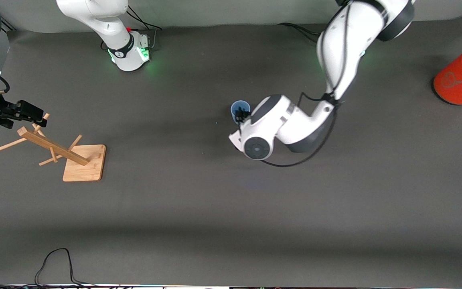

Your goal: Rotate and upright cup with both arms

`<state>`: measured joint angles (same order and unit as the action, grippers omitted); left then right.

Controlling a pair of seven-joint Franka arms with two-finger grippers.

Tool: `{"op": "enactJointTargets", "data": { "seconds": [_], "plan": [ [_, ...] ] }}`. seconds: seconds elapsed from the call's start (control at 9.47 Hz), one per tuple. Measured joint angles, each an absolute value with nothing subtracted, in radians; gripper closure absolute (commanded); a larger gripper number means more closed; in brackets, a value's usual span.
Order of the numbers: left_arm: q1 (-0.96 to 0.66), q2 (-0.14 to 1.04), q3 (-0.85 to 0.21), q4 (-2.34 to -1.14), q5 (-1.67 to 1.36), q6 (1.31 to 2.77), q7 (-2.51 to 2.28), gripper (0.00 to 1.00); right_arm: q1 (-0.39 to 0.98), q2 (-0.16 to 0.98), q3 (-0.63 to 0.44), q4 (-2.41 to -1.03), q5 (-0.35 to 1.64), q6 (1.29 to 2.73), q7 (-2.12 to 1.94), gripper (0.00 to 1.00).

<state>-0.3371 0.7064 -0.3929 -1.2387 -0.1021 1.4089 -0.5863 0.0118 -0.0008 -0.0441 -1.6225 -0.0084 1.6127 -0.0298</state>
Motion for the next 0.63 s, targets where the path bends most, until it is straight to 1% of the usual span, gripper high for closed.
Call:
{"op": "enactJointTargets", "data": {
  "seconds": [0.21,0.32,0.63],
  "plan": [
    [-0.229,0.539,-0.387,-1.245,0.011,1.346,-0.586,0.0,0.012,-0.001,-0.044,-1.623,-0.008,1.612,-0.03,0.0],
    [-0.158,0.477,-0.384,-1.266,0.056,1.333,-0.577,0.0,0.012,-0.001,-0.045,-1.623,-0.008,1.612,-0.029,0.0],
    [0.083,0.381,-0.38,-1.351,0.121,1.336,-0.336,0.0,0.012,0.0,-0.045,-1.623,-0.008,1.612,-0.029,0.0]
  ]
}}
